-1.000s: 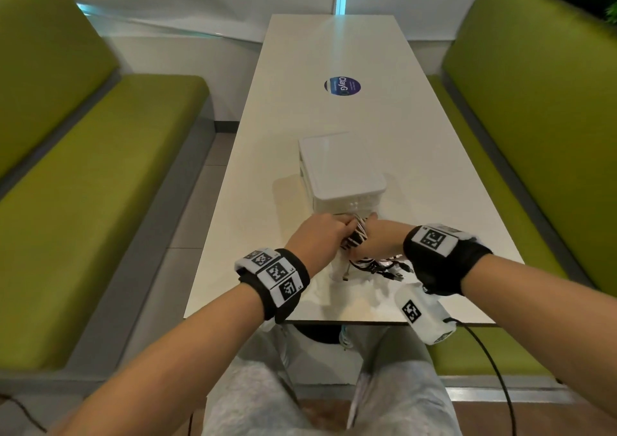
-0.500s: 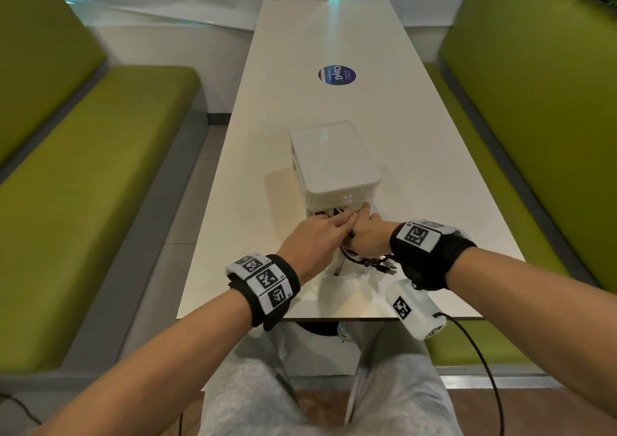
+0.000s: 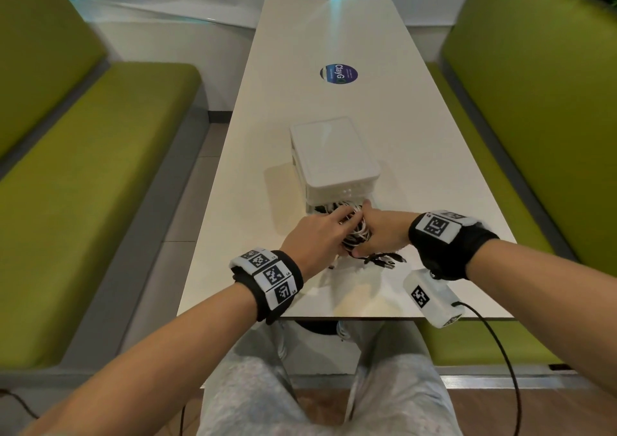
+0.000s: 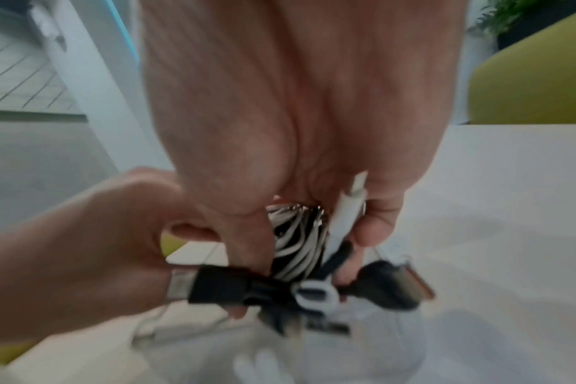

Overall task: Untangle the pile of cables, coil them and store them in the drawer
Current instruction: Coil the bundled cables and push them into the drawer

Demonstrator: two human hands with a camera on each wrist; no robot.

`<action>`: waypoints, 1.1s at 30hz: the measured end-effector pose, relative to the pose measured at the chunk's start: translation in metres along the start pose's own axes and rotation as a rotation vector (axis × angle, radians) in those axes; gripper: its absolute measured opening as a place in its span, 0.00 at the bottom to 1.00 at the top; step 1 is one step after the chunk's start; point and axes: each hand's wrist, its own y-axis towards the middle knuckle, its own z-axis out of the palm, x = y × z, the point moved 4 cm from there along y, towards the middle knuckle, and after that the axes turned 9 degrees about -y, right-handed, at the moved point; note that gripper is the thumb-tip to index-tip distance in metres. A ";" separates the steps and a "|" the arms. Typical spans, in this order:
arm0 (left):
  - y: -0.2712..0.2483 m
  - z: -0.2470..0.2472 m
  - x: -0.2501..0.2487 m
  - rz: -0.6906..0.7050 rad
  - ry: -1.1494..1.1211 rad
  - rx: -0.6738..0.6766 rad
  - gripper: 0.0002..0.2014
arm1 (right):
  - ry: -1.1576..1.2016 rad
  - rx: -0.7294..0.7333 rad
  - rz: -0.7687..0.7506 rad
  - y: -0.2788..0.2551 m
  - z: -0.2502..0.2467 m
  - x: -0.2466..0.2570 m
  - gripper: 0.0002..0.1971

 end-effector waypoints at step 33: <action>0.004 0.011 -0.006 -0.076 0.161 0.104 0.28 | -0.090 -0.175 0.026 -0.018 -0.007 0.004 0.28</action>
